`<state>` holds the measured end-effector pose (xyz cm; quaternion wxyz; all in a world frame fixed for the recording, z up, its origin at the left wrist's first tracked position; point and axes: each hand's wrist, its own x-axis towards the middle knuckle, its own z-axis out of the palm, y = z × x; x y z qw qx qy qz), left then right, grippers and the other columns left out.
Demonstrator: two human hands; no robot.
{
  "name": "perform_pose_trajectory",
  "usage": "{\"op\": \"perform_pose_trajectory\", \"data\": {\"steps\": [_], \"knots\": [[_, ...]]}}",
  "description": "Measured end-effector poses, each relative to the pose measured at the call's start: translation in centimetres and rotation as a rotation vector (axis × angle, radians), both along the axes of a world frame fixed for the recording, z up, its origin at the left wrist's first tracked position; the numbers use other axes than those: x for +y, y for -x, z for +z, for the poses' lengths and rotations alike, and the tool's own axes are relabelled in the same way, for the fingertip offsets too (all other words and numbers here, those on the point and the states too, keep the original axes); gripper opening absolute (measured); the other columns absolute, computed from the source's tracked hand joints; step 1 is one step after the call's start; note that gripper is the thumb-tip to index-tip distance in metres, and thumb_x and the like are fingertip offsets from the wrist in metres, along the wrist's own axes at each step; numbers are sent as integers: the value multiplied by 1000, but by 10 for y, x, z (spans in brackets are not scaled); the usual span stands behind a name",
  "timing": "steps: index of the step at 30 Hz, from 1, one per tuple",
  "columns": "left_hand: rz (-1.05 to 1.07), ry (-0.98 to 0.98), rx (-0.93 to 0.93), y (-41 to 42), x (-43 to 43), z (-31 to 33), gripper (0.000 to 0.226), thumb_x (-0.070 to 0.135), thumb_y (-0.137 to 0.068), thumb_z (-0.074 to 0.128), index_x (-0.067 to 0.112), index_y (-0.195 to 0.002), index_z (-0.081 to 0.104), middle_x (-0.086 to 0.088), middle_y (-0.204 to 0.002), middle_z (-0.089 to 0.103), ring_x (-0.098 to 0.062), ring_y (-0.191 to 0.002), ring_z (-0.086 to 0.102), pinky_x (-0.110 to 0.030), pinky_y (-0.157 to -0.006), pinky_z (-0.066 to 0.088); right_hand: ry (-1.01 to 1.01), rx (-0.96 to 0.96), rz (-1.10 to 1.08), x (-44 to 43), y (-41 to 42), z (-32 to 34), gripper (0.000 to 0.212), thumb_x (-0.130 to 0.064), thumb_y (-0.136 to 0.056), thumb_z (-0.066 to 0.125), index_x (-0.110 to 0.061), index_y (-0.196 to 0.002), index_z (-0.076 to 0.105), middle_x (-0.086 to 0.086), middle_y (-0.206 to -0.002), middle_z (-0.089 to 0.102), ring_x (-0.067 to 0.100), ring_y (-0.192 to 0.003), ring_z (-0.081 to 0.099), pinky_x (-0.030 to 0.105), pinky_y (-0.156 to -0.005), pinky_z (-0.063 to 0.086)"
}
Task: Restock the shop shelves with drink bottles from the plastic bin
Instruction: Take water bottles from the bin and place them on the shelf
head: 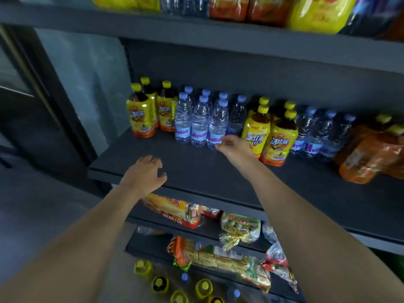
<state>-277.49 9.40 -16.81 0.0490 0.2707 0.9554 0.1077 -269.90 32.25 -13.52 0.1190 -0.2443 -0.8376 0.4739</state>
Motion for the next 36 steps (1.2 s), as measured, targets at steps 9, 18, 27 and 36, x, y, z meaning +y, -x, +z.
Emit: {"op": "perform_pose_trajectory", "data": {"steps": [9,18,27,36], "knots": [[291,-73,125,-66,-68,50,38,29,-89,55,6,-120,53,-12,-119,51,-29,-116,45,-41,-96,41,-391,-93,478,-38,-15,37,49,-32,-92,55,-13,-137,44,4,-142,45,21,-128,43,29,-100,37],[740,13,174,-247,-115,47,40,26,-86,58,1,-118,54,-23,-119,54,-40,-112,49,-45,-95,40,-532,29,913,-98,-87,25,46,-30,-91,55,-11,-133,49,9,-137,50,26,-126,46,37,-100,42],[1074,60,124,-454,-159,47,37,34,-87,50,6,-111,57,-14,-109,54,-33,-107,50,-44,-91,45,-655,93,1309,-201,-222,16,50,-31,-91,54,-12,-137,46,10,-143,44,31,-131,40,45,-105,38],[1232,48,107,-612,-223,27,39,30,-89,51,6,-120,51,-17,-122,50,-34,-115,45,-41,-95,41,-819,161,1446,-291,-360,0,34,-19,-93,48,-8,-124,56,11,-130,53,32,-120,47,38,-94,42]]}}
